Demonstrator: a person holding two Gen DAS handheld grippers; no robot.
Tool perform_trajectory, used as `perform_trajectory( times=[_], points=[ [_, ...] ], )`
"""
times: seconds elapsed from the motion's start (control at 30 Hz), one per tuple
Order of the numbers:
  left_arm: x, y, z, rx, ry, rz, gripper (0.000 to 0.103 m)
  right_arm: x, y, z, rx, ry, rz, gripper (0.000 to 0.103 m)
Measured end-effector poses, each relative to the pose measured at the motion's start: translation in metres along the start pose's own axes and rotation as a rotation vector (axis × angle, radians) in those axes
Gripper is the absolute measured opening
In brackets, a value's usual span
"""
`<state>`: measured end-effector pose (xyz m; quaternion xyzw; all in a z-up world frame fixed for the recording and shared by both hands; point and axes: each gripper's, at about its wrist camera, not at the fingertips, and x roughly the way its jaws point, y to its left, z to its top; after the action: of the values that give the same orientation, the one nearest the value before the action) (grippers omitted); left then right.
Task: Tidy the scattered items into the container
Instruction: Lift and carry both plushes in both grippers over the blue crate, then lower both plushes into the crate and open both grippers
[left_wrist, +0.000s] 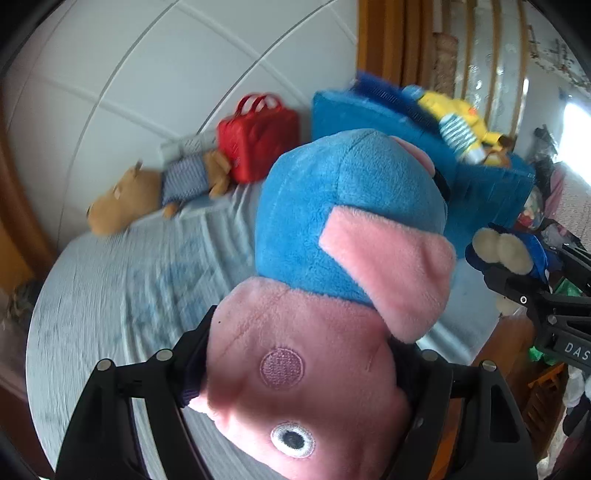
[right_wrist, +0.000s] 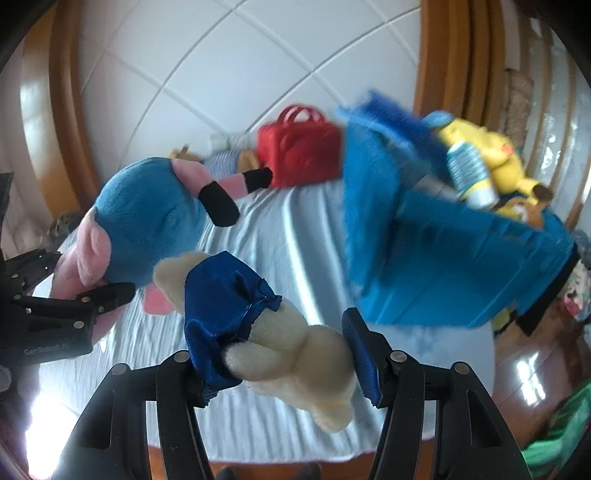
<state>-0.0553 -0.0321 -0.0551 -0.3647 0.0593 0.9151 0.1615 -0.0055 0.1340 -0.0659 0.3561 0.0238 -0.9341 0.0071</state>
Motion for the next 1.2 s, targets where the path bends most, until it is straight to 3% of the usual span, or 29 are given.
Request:
perform_trajectory(
  times=[0.13,0.27,0.57,0.83,1.0,1.13,1.2],
  points=[
    [0.012,-0.047,0.054,0.008,-0.089,-0.026,0.078,-0.01,-0.054,0.03,0.001,-0.091,-0.026,0.058],
    [0.038,-0.098,0.112,-0.005,-0.16,-0.035,0.078,-0.009,-0.132,0.063,0.009,-0.177,-0.048,0.058],
    [0.12,-0.203,0.216,-0.036,-0.156,-0.097,0.078,0.017,-0.282,0.123,0.017,-0.218,-0.125,0.058],
    [0.187,-0.238,0.241,-0.022,-0.053,-0.019,0.079,0.077,-0.345,0.142,0.04,-0.163,-0.104,0.058],
    [0.216,-0.235,0.238,-0.015,0.022,0.049,0.081,0.12,-0.35,0.14,0.03,-0.077,-0.072,0.058],
    [0.223,-0.239,0.238,0.006,0.034,0.063,0.083,0.146,-0.343,0.139,-0.015,0.006,-0.06,0.058],
    [0.224,-0.241,0.237,0.015,0.035,0.075,0.085,0.146,-0.342,0.14,-0.018,0.007,-0.06,0.062]
  ],
)
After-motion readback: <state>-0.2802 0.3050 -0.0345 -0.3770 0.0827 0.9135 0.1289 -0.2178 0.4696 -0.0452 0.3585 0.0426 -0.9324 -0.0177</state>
